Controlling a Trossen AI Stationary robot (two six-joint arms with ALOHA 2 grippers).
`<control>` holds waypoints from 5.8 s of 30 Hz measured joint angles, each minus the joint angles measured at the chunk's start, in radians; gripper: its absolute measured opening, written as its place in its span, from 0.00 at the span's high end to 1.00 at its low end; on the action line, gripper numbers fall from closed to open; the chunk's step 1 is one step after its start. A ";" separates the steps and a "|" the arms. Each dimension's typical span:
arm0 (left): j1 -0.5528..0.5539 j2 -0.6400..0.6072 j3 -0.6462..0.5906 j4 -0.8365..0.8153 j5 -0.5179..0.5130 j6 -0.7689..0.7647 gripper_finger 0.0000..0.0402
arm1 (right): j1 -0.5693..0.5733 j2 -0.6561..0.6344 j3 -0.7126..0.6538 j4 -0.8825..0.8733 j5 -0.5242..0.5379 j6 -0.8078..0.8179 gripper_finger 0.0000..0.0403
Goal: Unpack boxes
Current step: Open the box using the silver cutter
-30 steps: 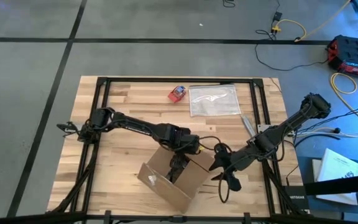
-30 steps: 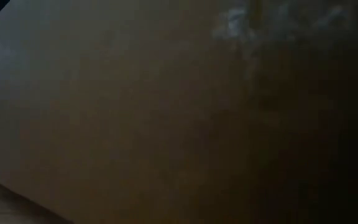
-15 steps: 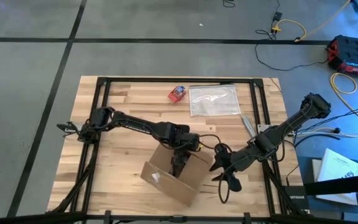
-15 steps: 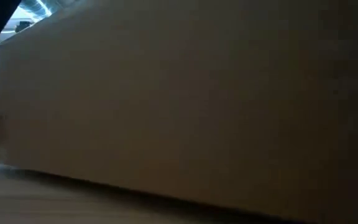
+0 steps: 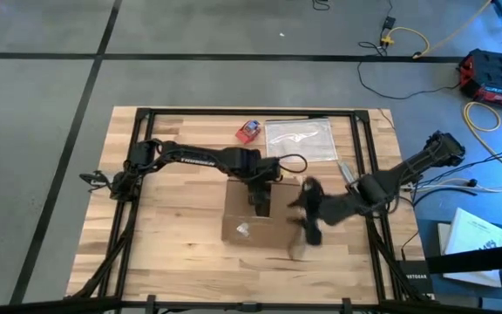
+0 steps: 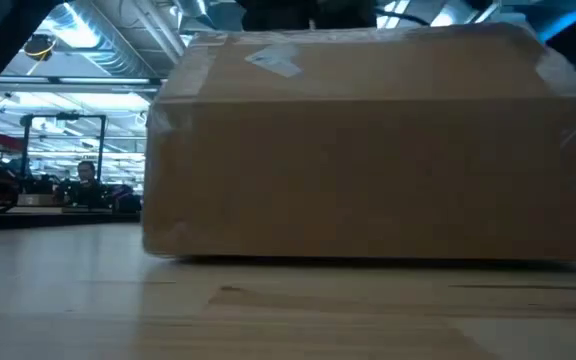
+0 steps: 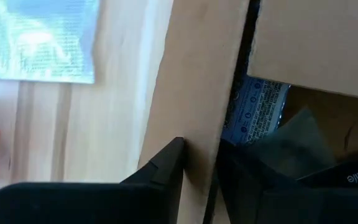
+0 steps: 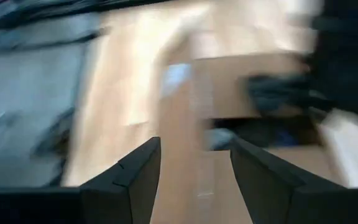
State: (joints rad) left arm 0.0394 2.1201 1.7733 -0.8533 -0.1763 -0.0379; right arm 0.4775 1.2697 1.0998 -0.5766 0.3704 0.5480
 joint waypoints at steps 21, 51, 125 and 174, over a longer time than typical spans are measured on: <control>0.049 0.000 0.000 0.007 0.005 -0.067 0.81 | -0.172 0.141 -0.002 -0.098 -0.153 -0.112 0.61; 0.085 0.000 0.000 0.007 0.023 -0.066 0.81 | -0.022 0.272 0.089 -0.040 -0.502 -0.062 0.71; 0.078 -0.001 0.001 -0.029 0.028 -0.191 0.81 | -0.055 0.509 0.212 -0.004 -0.411 -0.102 0.35; 0.049 0.000 0.001 -0.024 0.046 -0.185 0.81 | -0.060 0.638 0.223 -0.002 -0.449 -0.059 0.90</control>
State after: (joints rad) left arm 0.0887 2.1197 1.7741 -0.8778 -0.1299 -0.2232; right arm 0.4175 1.9077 1.3231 -0.5788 -0.0782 0.4893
